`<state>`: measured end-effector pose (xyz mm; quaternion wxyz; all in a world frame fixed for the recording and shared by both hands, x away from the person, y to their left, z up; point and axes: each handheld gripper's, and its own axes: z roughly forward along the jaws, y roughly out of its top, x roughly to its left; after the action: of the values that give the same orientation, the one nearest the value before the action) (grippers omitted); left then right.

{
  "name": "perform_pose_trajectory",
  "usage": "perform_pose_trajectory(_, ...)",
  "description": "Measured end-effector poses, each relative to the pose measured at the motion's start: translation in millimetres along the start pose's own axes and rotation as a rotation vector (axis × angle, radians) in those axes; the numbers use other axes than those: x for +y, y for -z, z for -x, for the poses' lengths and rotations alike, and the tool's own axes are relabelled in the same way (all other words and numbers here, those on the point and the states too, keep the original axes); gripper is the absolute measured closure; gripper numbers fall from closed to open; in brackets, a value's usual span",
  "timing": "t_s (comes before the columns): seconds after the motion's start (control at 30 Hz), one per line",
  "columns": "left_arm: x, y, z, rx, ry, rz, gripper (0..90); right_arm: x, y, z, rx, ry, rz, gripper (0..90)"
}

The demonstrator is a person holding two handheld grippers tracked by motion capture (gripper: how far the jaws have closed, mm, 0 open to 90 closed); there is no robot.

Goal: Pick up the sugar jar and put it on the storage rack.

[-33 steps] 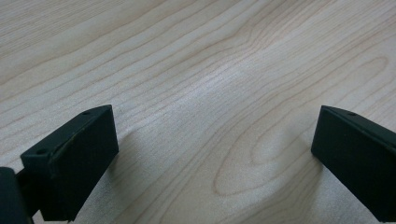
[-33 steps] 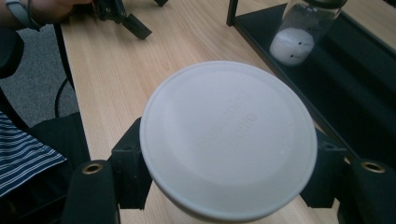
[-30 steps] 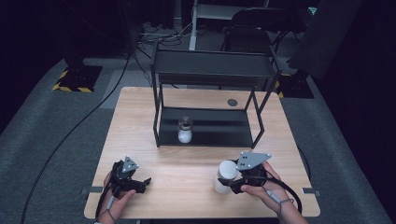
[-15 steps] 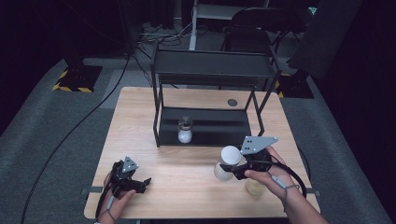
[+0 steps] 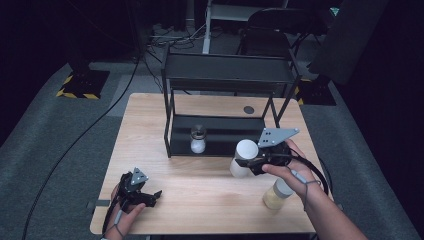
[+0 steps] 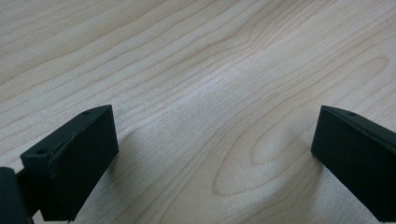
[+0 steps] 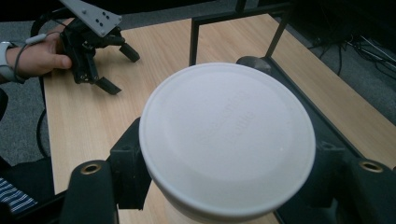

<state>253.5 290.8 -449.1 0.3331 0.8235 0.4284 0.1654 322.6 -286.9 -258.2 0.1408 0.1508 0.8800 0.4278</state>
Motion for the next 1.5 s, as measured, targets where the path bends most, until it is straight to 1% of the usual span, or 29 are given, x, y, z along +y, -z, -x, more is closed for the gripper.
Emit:
perform_pose_trajectory(0.03, 0.0, 0.0, 0.0, 0.0, 0.0, 0.0, 0.5, 0.0, 0.0, 0.0, 0.0, 0.0, 0.0, 33.4)
perform_pose_trajectory(0.07, 0.0, 0.0, -0.1, 0.0, -0.001, 0.0, 0.5, 3.1, -1.7, 4.8, 0.001, 0.004, 0.004, 33.4)
perform_pose_trajectory(0.23, 0.0, 0.0, 0.0, 0.0, 0.0, 0.0, 0.5, 9.0, -7.7, 17.9, 0.004, 0.004, 0.008, 33.4)
perform_pose_trajectory(0.27, 0.0, 0.0, 0.0, 0.0, 0.0, 0.0, 0.5, 9.0, -7.7, 17.9, 0.004, 0.004, 0.008, 33.4)
perform_pose_trajectory(0.3, 0.0, 0.0, 0.0, 0.0, 0.0, 0.0, 0.5, 10.9, -11.2, 24.0, 0.009, 0.002, 0.003, 33.4)
perform_pose_trajectory(0.33, 0.0, 0.0, 0.0, 0.0, 0.0, 0.0, 0.5, 10.9, -11.2, 24.0, 0.009, 0.002, 0.003, 33.4)
perform_pose_trajectory(0.37, 0.0, 0.0, 0.0, 0.0, 0.0, 0.0, 0.5, 11.4, -15.1, 30.7, 0.015, -0.003, 0.004, 33.4)
perform_pose_trajectory(0.4, 0.0, 0.0, 0.0, 0.0, 0.0, 0.0, 0.5, 11.8, -17.2, 33.9, 0.016, -0.003, 0.002, 33.4)
perform_pose_trajectory(0.43, 0.0, 0.0, 0.0, 0.0, 0.0, 0.0, 0.5, 11.8, -17.2, 33.9, 0.016, -0.003, 0.002, 33.4)
perform_pose_trajectory(0.5, 0.0, 0.0, 0.0, 0.0, 0.0, 0.0, 0.5, 12.3, -23.6, 41.4, 0.013, 0.004, -0.002, 33.4)
perform_pose_trajectory(0.53, 0.0, 0.0, 0.0, 0.0, 0.0, 0.0, 0.5, 12.3, -23.6, 41.4, 0.013, 0.004, -0.002, 33.4)
perform_pose_trajectory(0.6, 0.0, 0.0, 0.0, 0.0, 0.0, 0.0, 0.5, 14.0, -30.7, 48.2, 0.004, -0.006, -0.014, 33.4)
perform_pose_trajectory(0.83, 0.0, 0.0, 0.0, 0.0, 0.0, 0.0, 0.5, 13.1, -48.6, 64.7, -0.01, -0.015, -0.021, 33.4)
perform_pose_trajectory(0.87, 0.0, 0.0, 0.0, 0.0, 0.0, 0.0, 0.5, 13.1, -48.6, 64.7, -0.01, -0.015, -0.021, 33.4)
perform_pose_trajectory(1.0, 0.0, 0.0, 0.0, 0.0, 0.001, 0.0, 0.5, 11.5, -61.6, 73.5, -0.012, -0.018, -0.023, 33.4)
perform_pose_trajectory(1.23, 0.1, 0.1, -0.1, 0.0, -0.001, -0.001, 0.5, 11.6, -83.9, 85.2, -0.009, -0.041, -0.058, 33.4)
perform_pose_trajectory(1.5, 0.1, 0.1, -0.1, 0.0, -0.001, -0.001, 0.5, 5.7, -107.9, 97.1, -0.012, -0.06, -0.066, 33.4)
